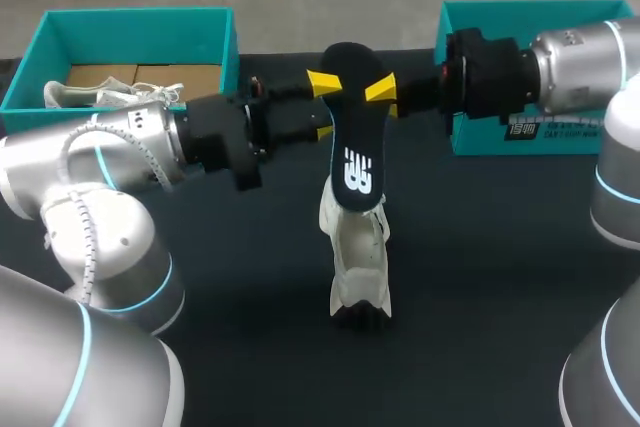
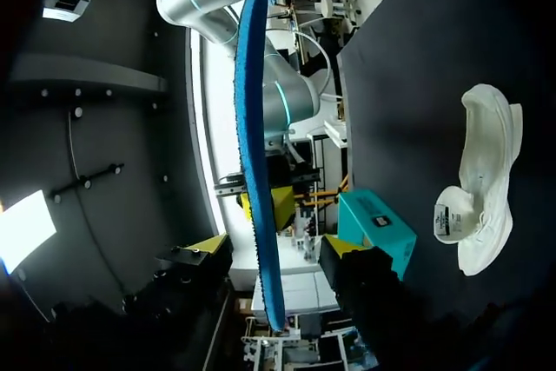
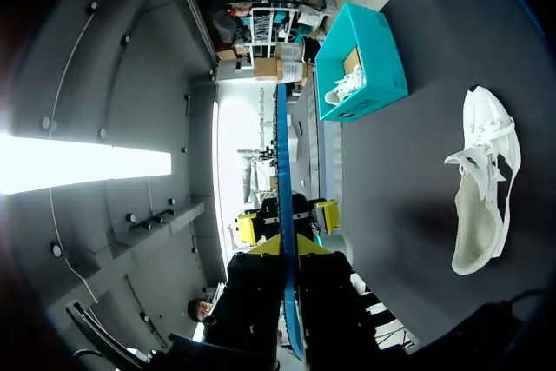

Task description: Take the shoe out of the shoebox, open the shoe tongue, remove and reinsert the insole, then place the shoe into the shoebox

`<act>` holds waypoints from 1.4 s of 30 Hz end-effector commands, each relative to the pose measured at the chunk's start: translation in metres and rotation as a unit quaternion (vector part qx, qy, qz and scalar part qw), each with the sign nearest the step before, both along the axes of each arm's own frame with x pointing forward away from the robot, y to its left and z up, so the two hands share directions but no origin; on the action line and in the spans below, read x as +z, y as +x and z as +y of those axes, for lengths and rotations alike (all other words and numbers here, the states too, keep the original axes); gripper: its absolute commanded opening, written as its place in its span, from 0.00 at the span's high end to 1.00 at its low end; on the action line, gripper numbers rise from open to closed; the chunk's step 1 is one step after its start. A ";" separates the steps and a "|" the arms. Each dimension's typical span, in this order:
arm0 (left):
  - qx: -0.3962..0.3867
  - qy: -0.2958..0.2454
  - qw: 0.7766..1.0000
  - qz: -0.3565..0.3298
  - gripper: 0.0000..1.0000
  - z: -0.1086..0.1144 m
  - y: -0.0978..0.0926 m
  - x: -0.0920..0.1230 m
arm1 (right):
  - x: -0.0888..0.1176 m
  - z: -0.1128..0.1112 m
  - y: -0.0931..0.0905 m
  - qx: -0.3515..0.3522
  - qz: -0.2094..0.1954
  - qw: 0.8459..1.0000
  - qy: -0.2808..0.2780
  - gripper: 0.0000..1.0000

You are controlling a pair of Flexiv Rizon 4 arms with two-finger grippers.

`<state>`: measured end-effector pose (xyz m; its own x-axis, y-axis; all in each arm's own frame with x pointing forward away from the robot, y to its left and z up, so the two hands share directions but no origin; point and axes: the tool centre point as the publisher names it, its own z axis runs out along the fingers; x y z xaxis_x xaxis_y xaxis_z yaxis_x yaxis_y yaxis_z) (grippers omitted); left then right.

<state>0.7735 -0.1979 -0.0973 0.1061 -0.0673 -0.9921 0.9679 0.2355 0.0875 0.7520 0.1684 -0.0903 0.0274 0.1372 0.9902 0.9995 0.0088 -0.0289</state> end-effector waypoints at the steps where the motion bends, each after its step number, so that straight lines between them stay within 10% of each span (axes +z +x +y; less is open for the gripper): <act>1: -0.004 -0.003 1.000 -0.002 0.55 -0.007 0.004 -0.001 | 0.000 0.002 0.000 0.001 0.000 1.000 -0.002 1.00; 19: -0.018 -0.008 1.000 0.009 0.66 -0.015 0.001 -0.004 | -0.003 0.006 0.000 0.009 0.004 1.000 -0.001 1.00; 36: -0.023 -0.017 0.999 0.027 1.00 -0.018 -0.001 -0.007 | -0.005 0.005 -0.002 0.012 0.005 1.000 0.005 1.00; 40: -0.022 -0.024 0.999 0.043 1.00 -0.016 -0.002 -0.010 | -0.007 0.001 -0.002 0.005 -0.003 1.000 0.004 0.00; 42: -0.022 -0.021 0.999 0.044 1.00 -0.014 -0.001 -0.013 | -0.009 -0.004 -0.002 0.002 -0.003 1.000 0.000 0.00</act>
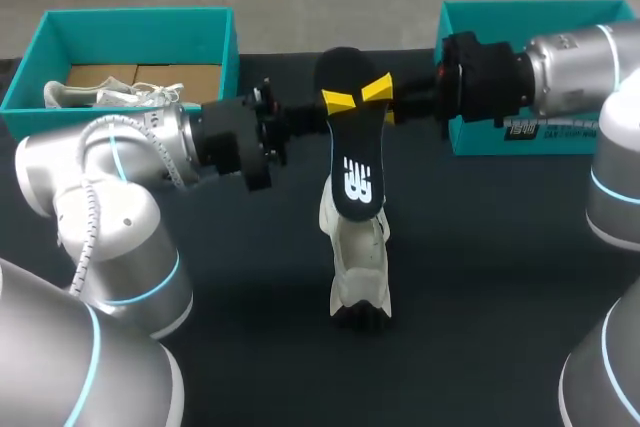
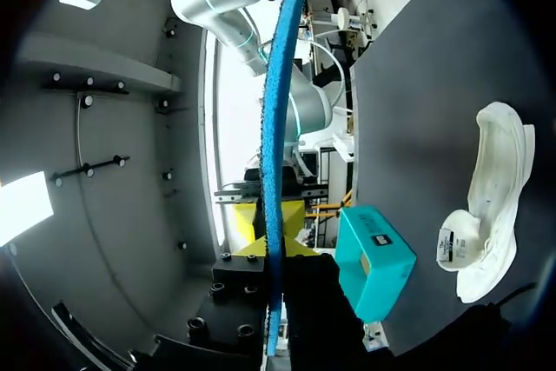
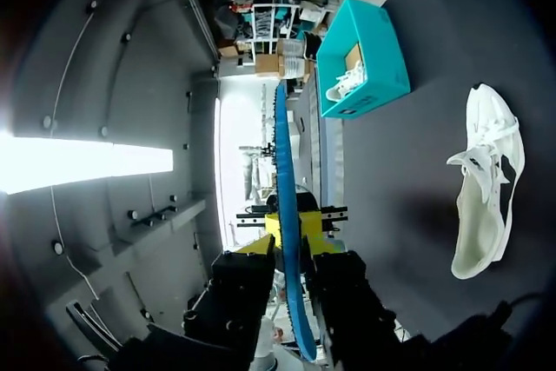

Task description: Take the shoe out of the shoebox, open the shoe tongue, remove and reinsert the insole, then place the shoe into the shoebox

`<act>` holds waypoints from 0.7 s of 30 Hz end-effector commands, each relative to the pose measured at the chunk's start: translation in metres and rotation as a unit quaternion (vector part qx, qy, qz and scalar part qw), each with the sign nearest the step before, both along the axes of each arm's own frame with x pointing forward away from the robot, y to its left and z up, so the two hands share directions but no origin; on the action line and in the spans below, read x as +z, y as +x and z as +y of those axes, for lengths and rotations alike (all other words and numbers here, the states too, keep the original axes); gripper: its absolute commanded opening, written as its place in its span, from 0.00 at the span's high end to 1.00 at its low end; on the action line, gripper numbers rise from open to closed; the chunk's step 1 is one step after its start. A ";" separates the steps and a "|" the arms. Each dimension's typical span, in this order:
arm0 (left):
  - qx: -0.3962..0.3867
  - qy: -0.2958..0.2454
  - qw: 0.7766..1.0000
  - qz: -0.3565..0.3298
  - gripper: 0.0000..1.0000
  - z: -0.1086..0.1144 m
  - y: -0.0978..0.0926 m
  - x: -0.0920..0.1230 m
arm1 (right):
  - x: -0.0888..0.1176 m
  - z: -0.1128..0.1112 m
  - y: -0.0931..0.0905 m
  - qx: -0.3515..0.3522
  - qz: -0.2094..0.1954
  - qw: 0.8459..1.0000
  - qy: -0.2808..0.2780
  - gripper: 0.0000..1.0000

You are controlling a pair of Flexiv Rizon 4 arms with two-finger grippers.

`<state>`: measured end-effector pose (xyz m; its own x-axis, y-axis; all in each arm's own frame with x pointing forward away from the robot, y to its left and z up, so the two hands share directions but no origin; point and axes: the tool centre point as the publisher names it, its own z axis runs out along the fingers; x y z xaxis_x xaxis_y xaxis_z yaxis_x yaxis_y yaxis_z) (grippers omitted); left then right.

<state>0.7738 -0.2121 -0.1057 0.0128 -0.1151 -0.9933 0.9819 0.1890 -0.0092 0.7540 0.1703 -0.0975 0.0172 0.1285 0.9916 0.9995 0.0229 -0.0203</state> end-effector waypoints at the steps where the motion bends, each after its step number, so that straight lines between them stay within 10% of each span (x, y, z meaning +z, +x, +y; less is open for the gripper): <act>1: 0.002 0.003 1.000 0.001 1.00 0.000 -0.001 -0.005 | -0.003 -0.009 -0.004 -0.008 0.002 1.000 -0.007 0.00; 21: -0.008 0.018 1.000 -0.001 1.00 0.002 -0.003 -0.006 | -0.011 -0.061 -0.003 -0.046 -0.005 0.998 -0.042 0.00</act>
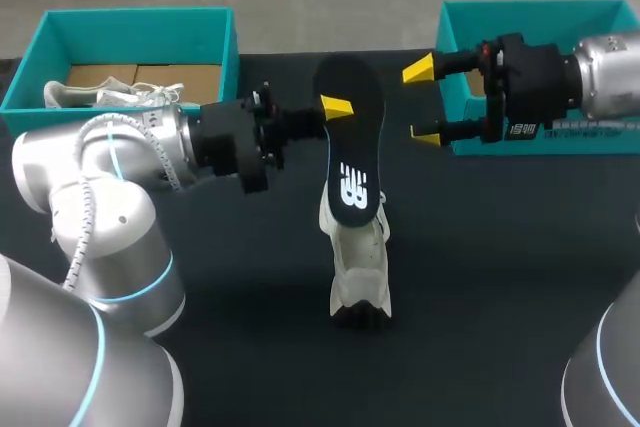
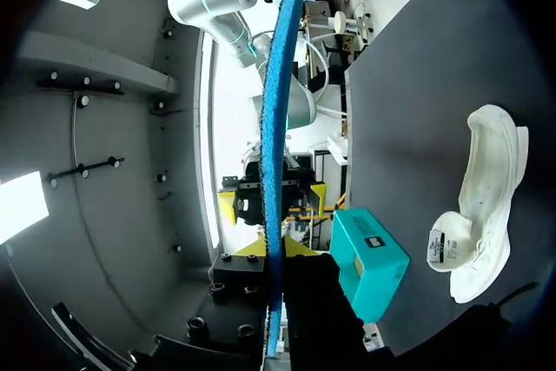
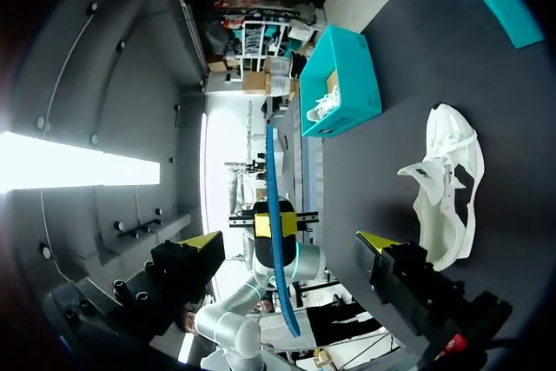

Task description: Take the shoe out of the shoebox, open the shoe tongue, remove and reinsert the insole, then place the shoe into the shoebox

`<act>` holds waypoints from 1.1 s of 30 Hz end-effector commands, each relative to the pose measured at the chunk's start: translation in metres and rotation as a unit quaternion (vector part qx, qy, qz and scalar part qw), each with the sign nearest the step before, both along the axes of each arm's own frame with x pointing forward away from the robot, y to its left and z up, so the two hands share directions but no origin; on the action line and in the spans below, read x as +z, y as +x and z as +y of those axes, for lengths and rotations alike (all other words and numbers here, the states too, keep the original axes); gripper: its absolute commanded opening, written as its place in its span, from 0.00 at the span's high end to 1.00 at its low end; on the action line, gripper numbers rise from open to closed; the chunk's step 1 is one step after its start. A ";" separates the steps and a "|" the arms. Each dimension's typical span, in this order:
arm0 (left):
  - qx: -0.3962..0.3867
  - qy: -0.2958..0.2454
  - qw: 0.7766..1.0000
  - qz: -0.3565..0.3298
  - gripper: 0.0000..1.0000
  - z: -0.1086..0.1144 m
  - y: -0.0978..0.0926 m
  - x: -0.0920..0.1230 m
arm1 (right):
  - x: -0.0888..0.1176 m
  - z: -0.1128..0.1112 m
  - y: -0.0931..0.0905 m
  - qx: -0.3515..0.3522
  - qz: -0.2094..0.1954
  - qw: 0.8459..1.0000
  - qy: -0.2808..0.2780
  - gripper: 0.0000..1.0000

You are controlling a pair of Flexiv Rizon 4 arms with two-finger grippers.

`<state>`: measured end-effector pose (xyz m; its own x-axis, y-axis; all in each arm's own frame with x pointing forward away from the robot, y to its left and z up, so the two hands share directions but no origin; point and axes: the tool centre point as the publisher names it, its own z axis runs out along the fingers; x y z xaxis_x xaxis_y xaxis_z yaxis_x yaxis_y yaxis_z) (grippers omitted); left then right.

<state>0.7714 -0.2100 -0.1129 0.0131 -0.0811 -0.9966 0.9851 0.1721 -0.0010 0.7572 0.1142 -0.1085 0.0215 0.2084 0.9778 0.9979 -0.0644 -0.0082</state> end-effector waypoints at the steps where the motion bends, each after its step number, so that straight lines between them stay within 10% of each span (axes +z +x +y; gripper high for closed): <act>1: 0.000 0.001 1.000 0.000 1.00 0.000 0.000 0.001 | 0.000 -0.005 -0.006 -0.003 0.000 1.000 0.000 0.00; 19: 0.000 0.001 1.000 0.000 1.00 0.000 0.000 0.001 | 0.000 -0.005 -0.006 -0.003 0.000 1.000 0.000 0.00; 33: 0.000 0.001 1.000 0.000 1.00 0.000 0.000 0.001 | -0.020 -0.076 -0.021 -0.031 -0.011 0.999 -0.039 0.00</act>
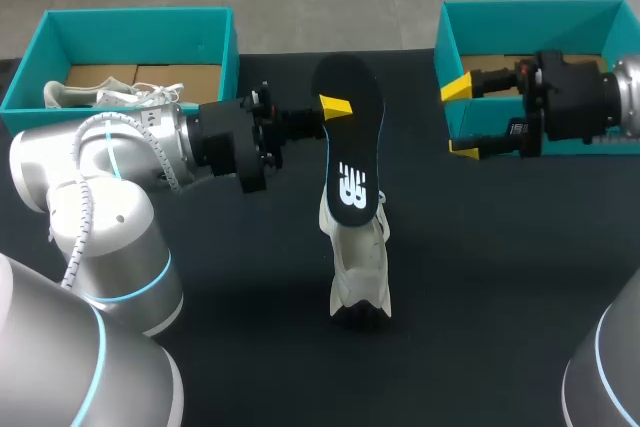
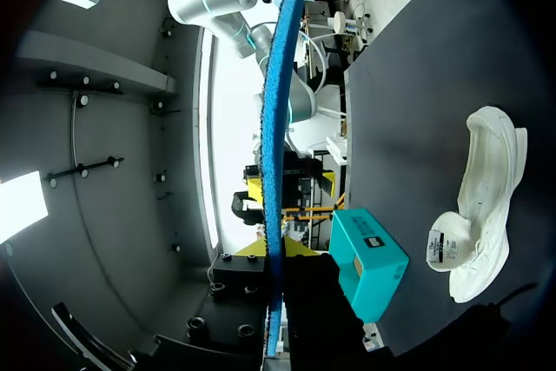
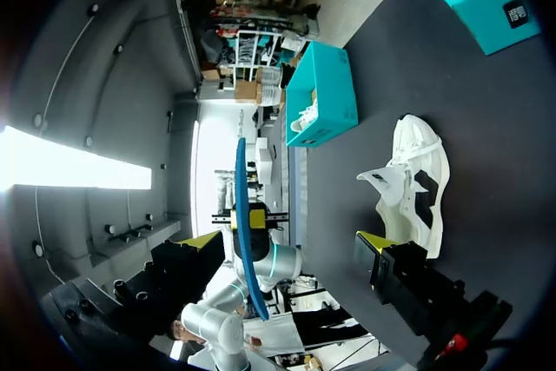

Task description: Take the shoe out of the shoebox, open the shoe tongue, remove and reinsert the insole, then place the shoe into the shoebox

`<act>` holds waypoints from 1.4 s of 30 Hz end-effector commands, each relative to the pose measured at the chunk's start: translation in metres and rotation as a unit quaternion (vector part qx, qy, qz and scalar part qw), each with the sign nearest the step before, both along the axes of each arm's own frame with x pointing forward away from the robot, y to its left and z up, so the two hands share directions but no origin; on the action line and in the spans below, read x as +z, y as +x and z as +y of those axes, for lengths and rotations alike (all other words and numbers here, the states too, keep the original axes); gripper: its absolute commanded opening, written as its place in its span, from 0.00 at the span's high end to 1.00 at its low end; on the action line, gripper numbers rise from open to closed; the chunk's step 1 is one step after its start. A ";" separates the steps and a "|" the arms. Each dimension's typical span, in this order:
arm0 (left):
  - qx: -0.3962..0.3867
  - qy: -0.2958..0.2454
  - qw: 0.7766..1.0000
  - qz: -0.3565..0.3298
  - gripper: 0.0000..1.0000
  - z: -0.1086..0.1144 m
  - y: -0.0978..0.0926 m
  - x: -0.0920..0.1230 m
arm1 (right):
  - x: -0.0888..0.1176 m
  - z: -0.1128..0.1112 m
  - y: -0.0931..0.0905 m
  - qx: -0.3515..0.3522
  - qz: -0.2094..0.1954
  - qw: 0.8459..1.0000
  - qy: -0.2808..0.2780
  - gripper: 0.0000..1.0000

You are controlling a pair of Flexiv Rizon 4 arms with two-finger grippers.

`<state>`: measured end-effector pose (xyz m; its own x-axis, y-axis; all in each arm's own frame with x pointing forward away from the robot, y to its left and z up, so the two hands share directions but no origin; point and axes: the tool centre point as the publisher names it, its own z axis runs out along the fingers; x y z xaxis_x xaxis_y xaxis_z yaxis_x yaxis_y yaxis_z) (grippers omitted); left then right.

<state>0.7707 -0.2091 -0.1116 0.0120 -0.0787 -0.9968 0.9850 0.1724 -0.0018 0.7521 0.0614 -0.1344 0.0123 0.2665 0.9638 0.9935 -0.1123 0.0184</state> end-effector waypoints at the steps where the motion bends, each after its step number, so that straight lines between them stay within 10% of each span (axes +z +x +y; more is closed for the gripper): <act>1: 0.000 0.000 1.000 0.000 1.00 -0.001 0.000 0.000 | 0.005 -0.027 -0.017 -0.009 -0.001 1.000 -0.013 0.00; 23: 0.000 0.000 1.000 0.000 1.00 -0.001 0.000 0.000 | -0.021 -0.118 -0.040 -0.072 -0.035 0.985 -0.154 0.00; 42: 0.000 0.000 1.000 0.000 1.00 -0.001 0.000 0.000 | -0.027 -0.128 -0.072 -0.074 -0.019 0.983 -0.165 0.00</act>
